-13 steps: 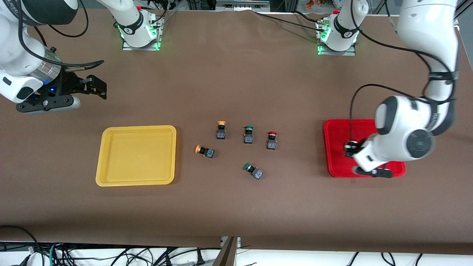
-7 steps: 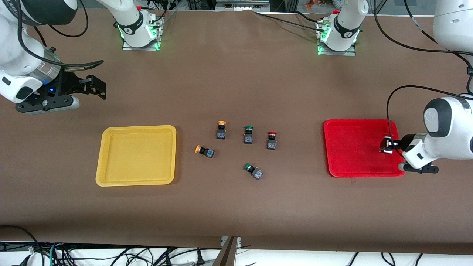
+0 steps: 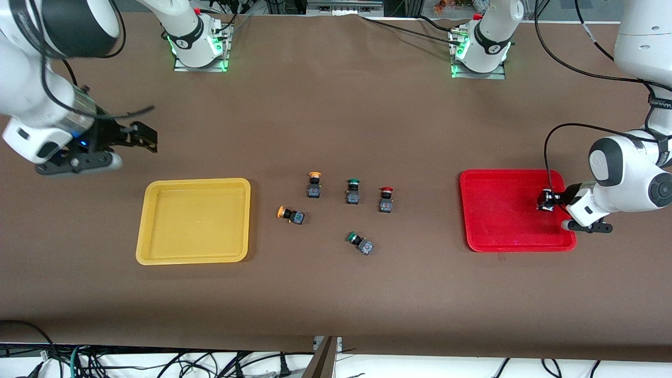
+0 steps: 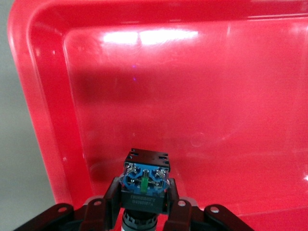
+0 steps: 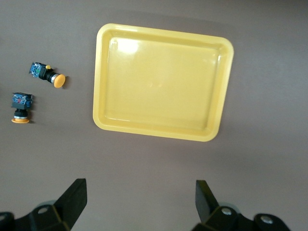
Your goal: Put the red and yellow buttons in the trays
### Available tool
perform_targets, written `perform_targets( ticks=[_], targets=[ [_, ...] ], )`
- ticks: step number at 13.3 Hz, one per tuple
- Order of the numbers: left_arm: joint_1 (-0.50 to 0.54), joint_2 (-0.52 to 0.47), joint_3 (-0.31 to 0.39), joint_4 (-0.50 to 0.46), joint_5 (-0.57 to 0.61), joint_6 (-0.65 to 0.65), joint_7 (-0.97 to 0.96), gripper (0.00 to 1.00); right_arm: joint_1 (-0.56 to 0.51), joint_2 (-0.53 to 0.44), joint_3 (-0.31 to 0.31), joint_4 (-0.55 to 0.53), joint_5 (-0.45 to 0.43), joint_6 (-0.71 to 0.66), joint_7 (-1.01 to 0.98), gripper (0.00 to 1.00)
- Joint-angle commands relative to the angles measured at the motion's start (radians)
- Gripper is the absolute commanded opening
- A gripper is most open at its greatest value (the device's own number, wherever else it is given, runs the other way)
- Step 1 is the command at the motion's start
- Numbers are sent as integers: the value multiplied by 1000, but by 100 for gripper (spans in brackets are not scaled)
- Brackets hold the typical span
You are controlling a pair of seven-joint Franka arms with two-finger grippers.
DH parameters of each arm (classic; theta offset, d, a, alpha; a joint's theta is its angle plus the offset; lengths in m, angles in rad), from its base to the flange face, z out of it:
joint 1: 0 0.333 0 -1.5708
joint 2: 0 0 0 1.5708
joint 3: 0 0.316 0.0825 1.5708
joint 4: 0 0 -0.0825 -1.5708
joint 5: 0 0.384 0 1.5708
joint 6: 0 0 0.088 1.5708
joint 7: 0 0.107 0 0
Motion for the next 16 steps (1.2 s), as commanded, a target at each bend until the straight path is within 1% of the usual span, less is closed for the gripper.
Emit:
perform_targets(
  ticks=[1,3,4,5,6,7,8,10,12,13,14,16],
  targets=[
    [13,3,-8,-24,9,57,20,0,36,67,1,25,11,12,-3,100],
    [12,6,-8,-23,9,65,23,0,82,145,1,50,-2,52,-27,100],
    [12,9,-8,-21,9,64,23,28,99,156,1,54,-3,60,-38,100],
    [12,17,-8,-12,7,55,19,66,123,173,1,55,-2,82,-38,100],
    [10,13,-10,-7,9,48,11,86,151,202,1,55,1,115,-45,100],
    [3,8,-14,8,7,42,8,100,168,236,10,55,8,160,-106,100],
    [-8,6,-20,34,-4,0,6,100,194,260,25,55,8,200,-149,100],
    [-16,6,-83,100,-10,-70,-27,100,223,334,33,56,9,288,-200,100],
    [-27,8,-170,109,-10,-67,-91,100,262,426,43,56,11,436,-222,100],
    [-43,14,-207,112,-10,-61,-165,100,274,456,44,56,14,489,-220,100],
    [-77,23,-224,132,-10,-59,-253,100,294,478,44,56,14,520,-216,100],
    [-222,37,-226,169,-8,-61,-473,100,312,516,45,55,15,558,-211,100]
  ],
)
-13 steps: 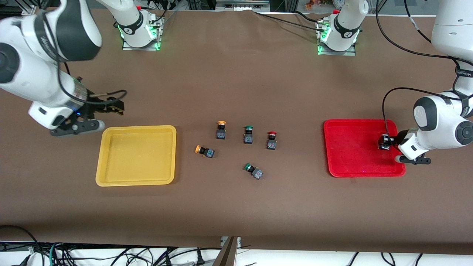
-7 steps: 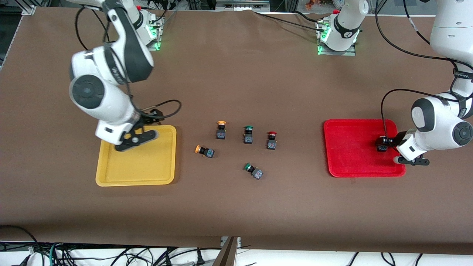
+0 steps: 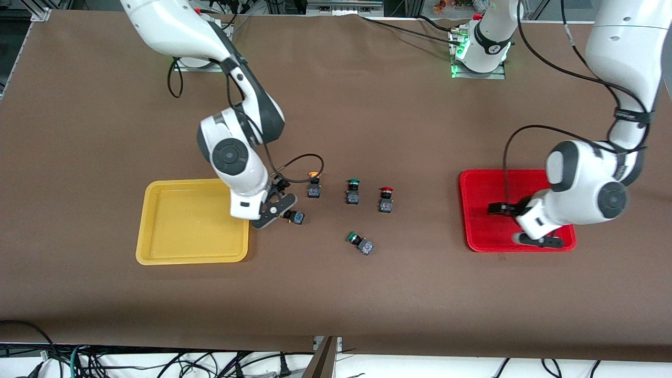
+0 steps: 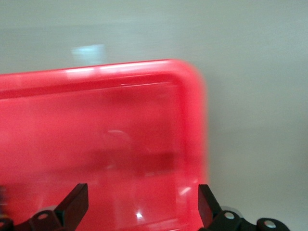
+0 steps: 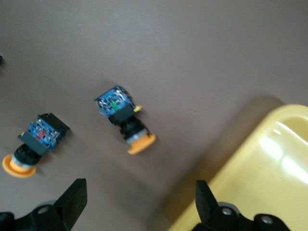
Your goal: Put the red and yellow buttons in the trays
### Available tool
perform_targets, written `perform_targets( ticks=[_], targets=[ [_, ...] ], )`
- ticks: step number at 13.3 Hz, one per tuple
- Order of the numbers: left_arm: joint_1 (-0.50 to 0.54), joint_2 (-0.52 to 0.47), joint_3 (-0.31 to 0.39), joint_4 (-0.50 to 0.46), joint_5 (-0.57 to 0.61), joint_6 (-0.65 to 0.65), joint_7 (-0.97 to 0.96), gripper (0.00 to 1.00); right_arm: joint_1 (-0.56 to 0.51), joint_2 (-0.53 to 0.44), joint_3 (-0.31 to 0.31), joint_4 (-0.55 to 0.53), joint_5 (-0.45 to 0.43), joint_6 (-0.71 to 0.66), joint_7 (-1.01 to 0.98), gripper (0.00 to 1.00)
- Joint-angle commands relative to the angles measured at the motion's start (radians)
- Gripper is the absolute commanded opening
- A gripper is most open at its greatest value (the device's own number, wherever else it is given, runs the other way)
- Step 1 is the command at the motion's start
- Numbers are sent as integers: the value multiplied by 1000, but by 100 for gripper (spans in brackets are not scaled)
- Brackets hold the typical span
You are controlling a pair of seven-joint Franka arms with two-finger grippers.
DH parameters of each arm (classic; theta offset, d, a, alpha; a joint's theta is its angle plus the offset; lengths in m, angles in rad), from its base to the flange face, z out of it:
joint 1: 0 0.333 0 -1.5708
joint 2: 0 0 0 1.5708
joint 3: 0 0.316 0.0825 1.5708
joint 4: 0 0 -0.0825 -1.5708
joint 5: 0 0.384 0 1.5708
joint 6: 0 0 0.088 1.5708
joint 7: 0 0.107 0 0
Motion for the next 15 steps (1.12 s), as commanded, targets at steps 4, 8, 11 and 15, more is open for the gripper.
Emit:
perform_targets(
  ticks=[4,8,11,15],
  targets=[
    [-288,99,16,130,7,-13,-381,100,27,83,16,21,11,102,-30,100],
    [-349,154,14,151,8,108,-375,100,27,122,16,15,11,180,-65,100],
    [-415,176,19,153,7,139,-384,100,17,139,16,23,11,227,-143,99],
    [-461,194,28,153,10,157,-384,100,15,154,16,21,11,265,-171,81]
  ],
)
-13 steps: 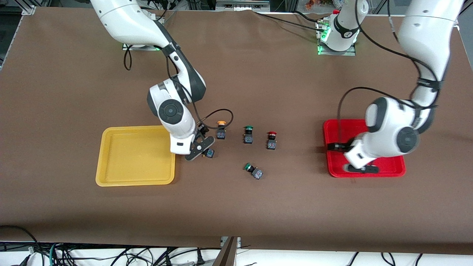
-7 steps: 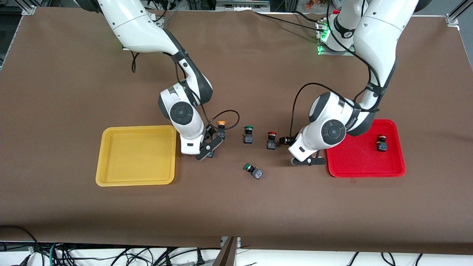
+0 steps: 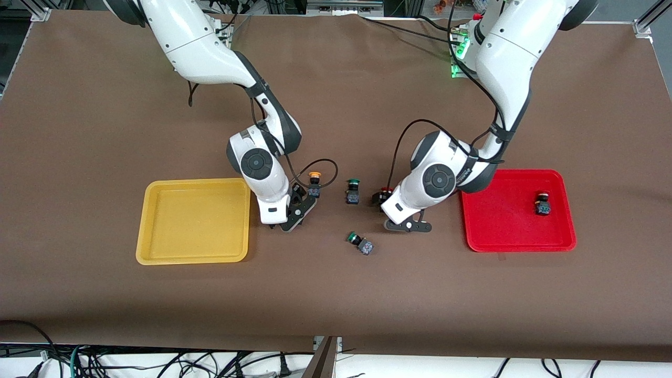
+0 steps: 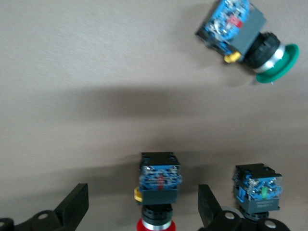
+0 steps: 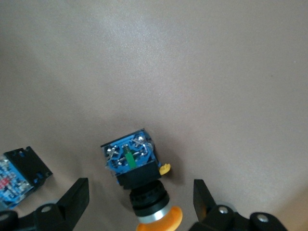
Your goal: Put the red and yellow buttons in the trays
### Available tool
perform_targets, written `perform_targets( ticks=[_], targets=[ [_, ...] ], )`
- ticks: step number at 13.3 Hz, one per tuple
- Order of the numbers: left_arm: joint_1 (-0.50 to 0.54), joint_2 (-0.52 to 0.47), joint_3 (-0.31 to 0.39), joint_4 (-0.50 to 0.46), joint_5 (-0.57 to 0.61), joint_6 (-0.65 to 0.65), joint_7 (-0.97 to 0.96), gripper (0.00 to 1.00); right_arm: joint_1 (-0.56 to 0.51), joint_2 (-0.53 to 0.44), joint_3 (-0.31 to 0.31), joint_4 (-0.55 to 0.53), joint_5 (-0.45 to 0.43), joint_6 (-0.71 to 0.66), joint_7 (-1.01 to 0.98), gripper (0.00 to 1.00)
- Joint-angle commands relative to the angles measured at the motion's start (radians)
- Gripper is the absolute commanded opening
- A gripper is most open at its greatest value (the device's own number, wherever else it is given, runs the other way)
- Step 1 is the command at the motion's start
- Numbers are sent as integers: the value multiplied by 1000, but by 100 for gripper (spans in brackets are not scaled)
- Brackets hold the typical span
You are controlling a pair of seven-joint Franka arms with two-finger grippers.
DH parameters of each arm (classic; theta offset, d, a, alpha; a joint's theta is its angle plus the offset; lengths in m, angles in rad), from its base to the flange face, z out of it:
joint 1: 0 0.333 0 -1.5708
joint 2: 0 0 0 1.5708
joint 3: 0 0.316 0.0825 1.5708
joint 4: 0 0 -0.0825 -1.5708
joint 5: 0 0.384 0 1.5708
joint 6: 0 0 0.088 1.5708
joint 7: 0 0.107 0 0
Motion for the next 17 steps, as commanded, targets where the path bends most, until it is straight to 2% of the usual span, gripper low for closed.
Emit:
perform_targets(
  ticks=[1,2,3,5,6,8,9,10,13,17],
  targets=[
    [-49,31,29,29,24,28,0,100,-5,13,5,18,11,11,-29,70],
    [-55,32,35,28,59,30,0,100,-6,11,5,18,12,10,-29,59],
    [-57,37,35,26,98,31,-4,94,-11,8,5,18,12,8,-29,48],
    [-60,42,34,26,125,31,-33,73,-28,0,8,18,14,-8,-29,27],
    [-72,42,35,26,123,31,-62,58,-34,-15,13,18,18,-41,-27,23],
    [-83,45,34,26,125,31,-133,27,-48,-65,5,23,87,-132,-30,20],
    [-91,46,35,26,125,31,-148,8,-72,-91,4,23,89,-174,-30,20],
    [-91,45,35,26,125,31,-149,0,-100,-111,2,23,87,-214,-33,20],
    [-53,23,38,37,125,21,-136,0,-153,-164,-13,14,77,-298,-79,20],
    [104,-33,34,36,123,-58,113,0,-157,-179,-165,-60,81,-319,-209,21]
  ],
)
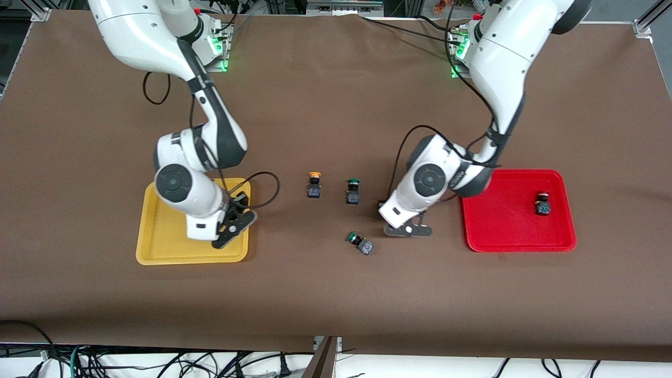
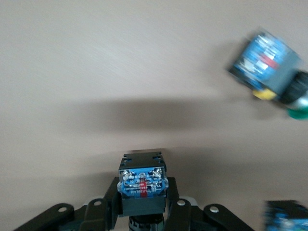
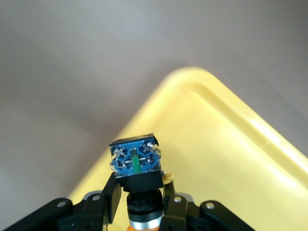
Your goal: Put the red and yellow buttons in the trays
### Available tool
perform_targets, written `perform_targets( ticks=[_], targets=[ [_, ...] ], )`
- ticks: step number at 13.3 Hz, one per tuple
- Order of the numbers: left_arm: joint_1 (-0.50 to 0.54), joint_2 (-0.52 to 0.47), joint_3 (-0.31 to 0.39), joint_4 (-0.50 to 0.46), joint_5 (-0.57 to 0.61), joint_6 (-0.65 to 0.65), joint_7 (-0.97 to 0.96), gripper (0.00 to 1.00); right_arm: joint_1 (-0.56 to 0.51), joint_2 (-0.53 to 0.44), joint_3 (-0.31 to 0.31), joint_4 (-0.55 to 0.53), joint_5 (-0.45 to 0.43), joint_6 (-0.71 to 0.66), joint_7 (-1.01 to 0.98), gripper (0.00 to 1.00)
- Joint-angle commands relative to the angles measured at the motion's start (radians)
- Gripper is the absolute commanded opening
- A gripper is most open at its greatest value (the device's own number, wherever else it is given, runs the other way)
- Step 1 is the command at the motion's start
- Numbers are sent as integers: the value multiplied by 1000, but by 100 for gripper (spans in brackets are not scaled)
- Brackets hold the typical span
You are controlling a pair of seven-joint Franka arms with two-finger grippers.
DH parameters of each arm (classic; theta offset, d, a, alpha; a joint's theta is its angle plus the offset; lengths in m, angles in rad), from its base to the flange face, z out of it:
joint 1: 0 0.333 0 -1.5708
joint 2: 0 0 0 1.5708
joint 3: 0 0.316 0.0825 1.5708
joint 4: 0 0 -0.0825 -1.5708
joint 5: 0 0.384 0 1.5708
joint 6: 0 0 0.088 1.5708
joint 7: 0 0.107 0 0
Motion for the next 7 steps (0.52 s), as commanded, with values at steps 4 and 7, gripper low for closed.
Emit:
perform_targets(
  ticks=[4,7],
  targets=[
    [228,-109,-16,-23,19,-182,311,0,-1,-48,-103,-135,19,24,-96,21],
    [318,-148,-17,-96,19,-200,493,0,-40,-33,-105,-176,19,105,-124,25]
  ],
)
